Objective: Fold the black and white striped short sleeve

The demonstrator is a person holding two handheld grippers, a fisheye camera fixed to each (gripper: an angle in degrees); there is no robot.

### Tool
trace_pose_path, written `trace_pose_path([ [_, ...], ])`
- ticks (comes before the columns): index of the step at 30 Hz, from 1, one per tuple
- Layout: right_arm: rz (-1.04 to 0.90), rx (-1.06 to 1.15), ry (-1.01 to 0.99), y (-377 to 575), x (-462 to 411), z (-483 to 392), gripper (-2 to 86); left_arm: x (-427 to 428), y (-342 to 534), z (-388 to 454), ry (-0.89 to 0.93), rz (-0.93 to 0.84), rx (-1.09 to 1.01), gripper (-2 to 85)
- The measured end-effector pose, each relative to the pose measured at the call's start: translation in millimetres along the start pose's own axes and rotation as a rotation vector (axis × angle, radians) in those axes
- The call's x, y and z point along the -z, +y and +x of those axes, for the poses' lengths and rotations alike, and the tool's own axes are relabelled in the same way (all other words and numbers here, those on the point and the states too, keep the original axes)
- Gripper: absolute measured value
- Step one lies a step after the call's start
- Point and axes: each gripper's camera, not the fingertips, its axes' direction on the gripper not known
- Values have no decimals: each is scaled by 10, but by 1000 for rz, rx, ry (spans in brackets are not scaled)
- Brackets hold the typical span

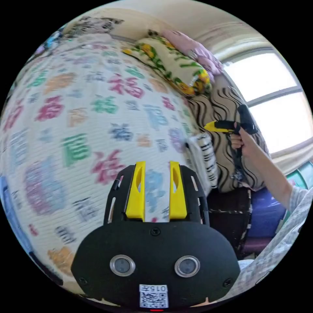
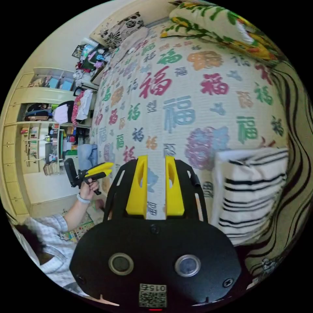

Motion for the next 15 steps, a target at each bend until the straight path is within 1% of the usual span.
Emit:
trace_pose_path([
  [1,40,-64,93,349,202,437,93,-488,-178,273,75,-34,-39,114],
  [2,77,-157,164,704,380,871,97,-715,-265,413,102,-49,-62,116],
  [3,93,-211,188,881,454,1081,99,-1138,-432,690,126,-84,-117,119],
  [4,125,-325,209,1231,567,1482,104,-1514,-586,937,125,-115,-163,127],
  [5,151,-433,187,1563,617,1848,105,-1684,-657,1043,119,-126,-181,132],
  [6,158,-477,164,1709,613,2005,105,-1989,-780,1215,94,-144,-201,140],
  [8,163,-604,41,2170,462,2488,101,-2382,-922,1384,27,-182,-220,149],
  [10,145,-657,-27,2387,263,2707,102,-2833,-1002,1457,-97,-280,-247,148],
  [12,120,-671,-108,2505,39,2836,102,-3051,-993,1436,-156,-339,-262,135],
  [14,147,-701,-161,2612,-161,2944,91,-3121,-970,1391,-167,-348,-288,117],
  [15,162,-703,-163,2637,-177,2960,86,-3113,-956,1342,-148,-345,-301,84],
])
